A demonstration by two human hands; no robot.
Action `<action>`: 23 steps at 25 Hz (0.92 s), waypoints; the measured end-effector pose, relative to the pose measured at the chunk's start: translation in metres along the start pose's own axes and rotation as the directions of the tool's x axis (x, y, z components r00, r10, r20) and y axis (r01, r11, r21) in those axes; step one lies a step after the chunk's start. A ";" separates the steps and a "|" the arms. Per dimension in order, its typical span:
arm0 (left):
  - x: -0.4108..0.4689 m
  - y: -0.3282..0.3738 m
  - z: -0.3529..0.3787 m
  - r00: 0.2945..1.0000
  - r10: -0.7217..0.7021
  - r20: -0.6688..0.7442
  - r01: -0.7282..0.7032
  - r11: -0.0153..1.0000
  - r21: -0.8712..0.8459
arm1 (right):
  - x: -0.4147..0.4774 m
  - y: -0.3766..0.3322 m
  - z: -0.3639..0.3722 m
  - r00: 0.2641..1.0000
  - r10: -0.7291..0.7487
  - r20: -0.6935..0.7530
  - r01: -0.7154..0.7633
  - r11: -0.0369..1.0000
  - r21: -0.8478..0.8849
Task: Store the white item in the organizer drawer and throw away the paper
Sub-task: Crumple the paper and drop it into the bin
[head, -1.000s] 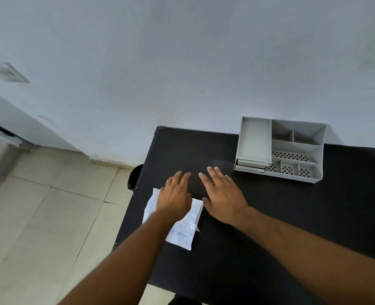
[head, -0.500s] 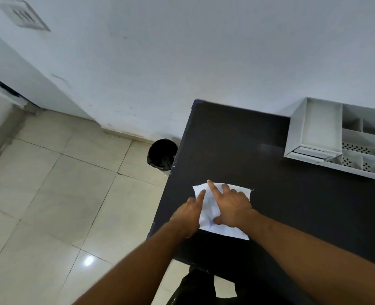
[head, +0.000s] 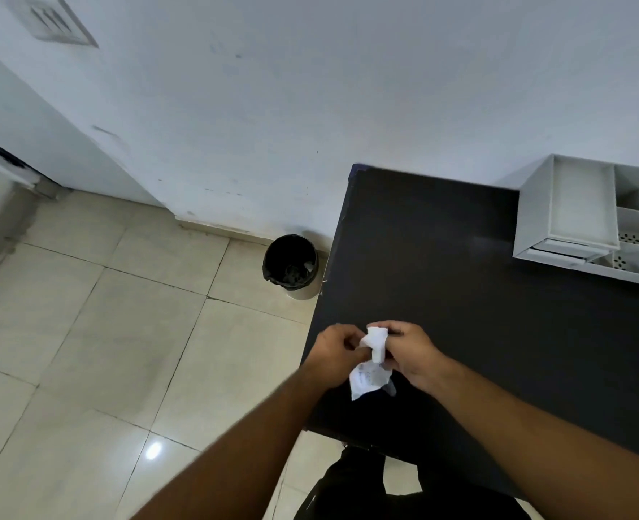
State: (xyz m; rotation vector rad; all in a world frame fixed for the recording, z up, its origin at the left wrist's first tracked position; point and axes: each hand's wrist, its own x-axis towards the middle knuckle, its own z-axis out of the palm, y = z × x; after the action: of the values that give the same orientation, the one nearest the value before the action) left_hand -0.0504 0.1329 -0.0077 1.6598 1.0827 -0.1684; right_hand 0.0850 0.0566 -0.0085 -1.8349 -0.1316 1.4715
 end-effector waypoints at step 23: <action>-0.170 -0.033 0.013 0.972 -0.072 -0.225 0.022 0.977 -0.214 | -0.120 0.051 0.025 0.881 -0.348 0.320 0.471 0.693 -0.545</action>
State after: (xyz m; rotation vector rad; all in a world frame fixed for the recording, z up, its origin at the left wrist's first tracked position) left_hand -0.1664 0.0265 0.0660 1.4881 1.2702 0.1099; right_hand 0.0051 -0.0291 0.0543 -1.9518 -1.1759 1.3526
